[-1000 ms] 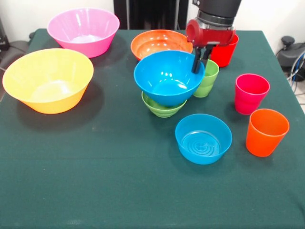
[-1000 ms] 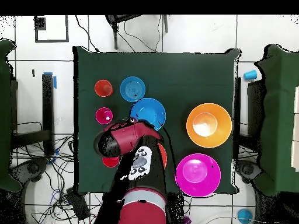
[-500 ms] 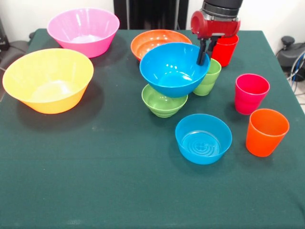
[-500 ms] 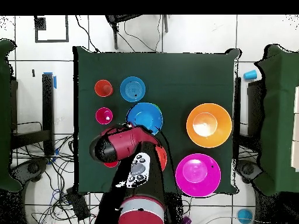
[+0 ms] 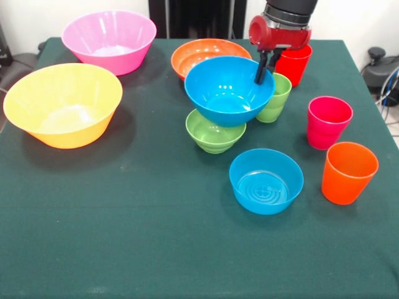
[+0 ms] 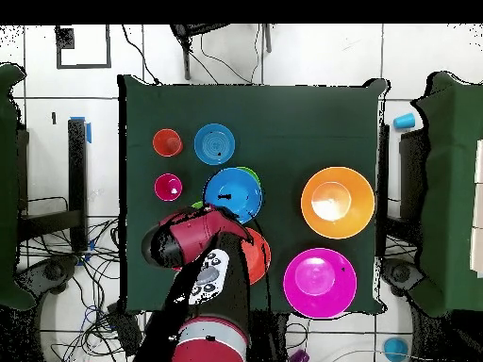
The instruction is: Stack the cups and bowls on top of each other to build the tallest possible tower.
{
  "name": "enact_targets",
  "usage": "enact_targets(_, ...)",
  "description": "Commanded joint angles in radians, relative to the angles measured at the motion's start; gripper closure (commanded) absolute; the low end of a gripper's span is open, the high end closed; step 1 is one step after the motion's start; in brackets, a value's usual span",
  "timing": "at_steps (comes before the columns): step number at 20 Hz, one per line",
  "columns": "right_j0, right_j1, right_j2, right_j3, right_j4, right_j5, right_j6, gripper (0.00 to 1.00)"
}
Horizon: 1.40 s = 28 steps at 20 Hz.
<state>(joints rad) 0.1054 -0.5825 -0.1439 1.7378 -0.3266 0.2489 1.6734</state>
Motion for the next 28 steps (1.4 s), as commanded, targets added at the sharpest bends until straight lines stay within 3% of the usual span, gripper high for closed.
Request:
enact_targets(1,0.032,0.074,-0.014,-0.082,-0.03,0.016,0.114,1.0)
enact_targets(13,0.08,0.116,-0.079,-0.127,-0.032,-0.014,0.109,1.0)
enact_targets(28,0.045,0.168,-0.007,-0.137,-0.019,-0.108,0.102,1.0)
